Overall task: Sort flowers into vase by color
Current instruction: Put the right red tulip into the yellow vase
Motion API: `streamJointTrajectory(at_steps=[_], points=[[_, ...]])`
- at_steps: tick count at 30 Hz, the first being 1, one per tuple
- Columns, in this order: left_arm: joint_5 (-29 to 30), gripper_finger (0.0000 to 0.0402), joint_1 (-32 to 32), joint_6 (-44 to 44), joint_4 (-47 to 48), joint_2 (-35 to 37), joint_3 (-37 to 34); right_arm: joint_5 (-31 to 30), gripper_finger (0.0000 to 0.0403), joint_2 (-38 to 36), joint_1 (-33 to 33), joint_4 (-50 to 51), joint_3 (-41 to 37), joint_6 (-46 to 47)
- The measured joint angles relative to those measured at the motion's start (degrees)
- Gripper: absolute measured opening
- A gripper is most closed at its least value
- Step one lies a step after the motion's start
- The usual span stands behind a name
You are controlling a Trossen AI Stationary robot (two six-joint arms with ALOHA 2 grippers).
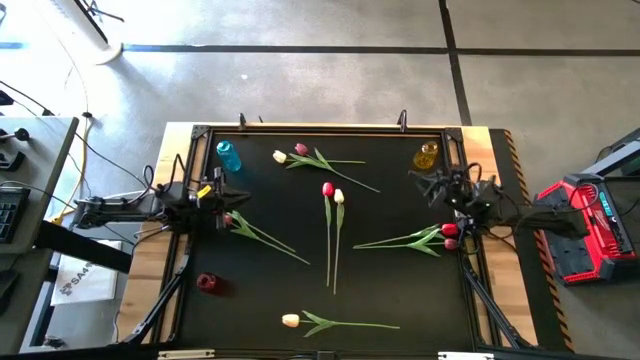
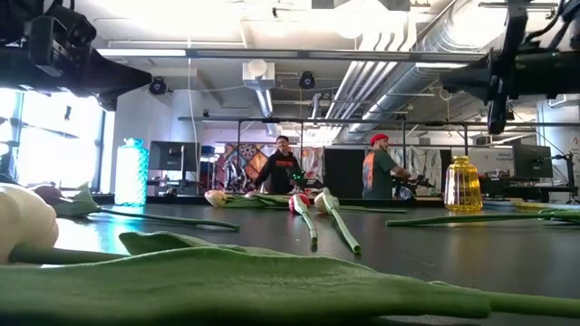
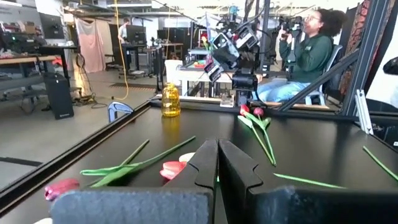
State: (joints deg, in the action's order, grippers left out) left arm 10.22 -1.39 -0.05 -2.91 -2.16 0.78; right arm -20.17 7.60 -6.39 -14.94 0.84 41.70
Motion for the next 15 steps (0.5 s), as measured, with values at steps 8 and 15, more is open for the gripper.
streamJointTrajectory(at_steps=[8,15], points=[[0.02,0.0000,0.00,-1.23,0.02,-3.37,0.00,3.14,0.0000,17.52,0.04,-6.98,1.79,6.02],[0.02,0.0000,0.00,-2.43,-0.17,-6.43,0.00,6.37,0.0000,36.53,0.04,-2.40,15.81,-2.26]])
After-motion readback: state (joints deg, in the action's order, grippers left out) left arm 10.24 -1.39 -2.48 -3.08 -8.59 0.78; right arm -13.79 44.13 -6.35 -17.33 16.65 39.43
